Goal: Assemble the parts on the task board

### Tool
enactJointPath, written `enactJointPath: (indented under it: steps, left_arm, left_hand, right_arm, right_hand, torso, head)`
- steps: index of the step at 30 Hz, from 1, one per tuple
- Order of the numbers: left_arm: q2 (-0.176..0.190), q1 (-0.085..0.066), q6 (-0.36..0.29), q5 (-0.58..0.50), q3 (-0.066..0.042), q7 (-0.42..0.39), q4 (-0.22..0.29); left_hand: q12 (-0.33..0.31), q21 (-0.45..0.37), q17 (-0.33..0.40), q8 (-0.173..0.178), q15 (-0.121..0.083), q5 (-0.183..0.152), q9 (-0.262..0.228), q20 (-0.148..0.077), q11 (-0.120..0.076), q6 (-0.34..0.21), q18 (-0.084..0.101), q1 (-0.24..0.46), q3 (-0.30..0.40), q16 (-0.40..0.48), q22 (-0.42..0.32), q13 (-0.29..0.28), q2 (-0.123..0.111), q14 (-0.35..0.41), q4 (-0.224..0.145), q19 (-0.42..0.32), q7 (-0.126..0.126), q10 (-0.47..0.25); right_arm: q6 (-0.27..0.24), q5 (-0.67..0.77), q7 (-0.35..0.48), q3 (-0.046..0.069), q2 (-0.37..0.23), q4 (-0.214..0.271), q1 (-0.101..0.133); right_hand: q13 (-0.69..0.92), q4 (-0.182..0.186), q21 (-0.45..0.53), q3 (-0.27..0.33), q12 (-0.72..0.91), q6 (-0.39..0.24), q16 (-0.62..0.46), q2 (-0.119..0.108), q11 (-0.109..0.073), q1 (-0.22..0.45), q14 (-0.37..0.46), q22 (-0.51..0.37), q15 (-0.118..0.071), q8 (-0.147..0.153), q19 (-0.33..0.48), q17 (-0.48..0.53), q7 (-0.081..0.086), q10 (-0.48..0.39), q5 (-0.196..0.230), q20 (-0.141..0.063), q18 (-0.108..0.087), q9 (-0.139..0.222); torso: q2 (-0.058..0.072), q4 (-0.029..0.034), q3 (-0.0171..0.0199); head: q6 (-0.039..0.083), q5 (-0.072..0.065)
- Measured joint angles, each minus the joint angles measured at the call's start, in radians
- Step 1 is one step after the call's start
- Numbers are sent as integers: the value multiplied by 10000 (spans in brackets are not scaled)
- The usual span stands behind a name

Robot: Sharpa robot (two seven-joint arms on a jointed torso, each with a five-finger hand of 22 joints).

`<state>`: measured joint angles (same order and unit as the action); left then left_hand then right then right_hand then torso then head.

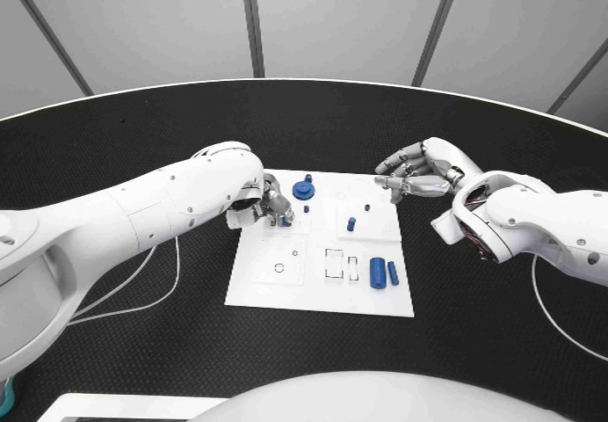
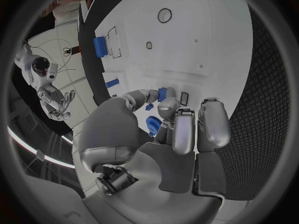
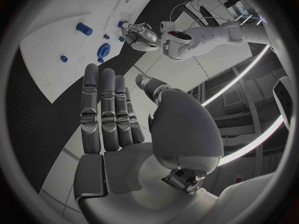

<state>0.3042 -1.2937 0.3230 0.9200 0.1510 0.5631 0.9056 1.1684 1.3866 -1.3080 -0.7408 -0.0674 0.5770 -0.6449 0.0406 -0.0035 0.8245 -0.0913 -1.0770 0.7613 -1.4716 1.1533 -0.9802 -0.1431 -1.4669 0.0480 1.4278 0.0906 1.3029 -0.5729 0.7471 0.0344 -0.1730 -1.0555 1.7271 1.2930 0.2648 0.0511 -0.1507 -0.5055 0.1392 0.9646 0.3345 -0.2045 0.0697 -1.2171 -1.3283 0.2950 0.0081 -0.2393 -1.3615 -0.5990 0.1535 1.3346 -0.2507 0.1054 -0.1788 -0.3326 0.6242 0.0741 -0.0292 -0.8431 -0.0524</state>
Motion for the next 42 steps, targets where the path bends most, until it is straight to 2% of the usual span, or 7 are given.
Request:
enactJointPath:
  steps: [42]
  left_arm:
    - [-241, 0, -554, -171, 0, 109, -327]
  left_hand:
    - [-243, 0, 4, -17, 1, -50, -140, 3, -5, 46, -6, 0, 32, 0, -78, 341, 0, 1, 32, -3, -87, -154]
  right_arm:
    - [147, 0, -69, 0, 29, -10, 1]
  right_hand:
    - [-3, 0, 0, 0, 0, 0, 0, 0, 0, 0, 39, 1, -33, 0, 0, 2, 0, 0, 0, 0, 0, 0]
  torso:
    - [-6, 6, -1]
  head:
    - [21, -35]
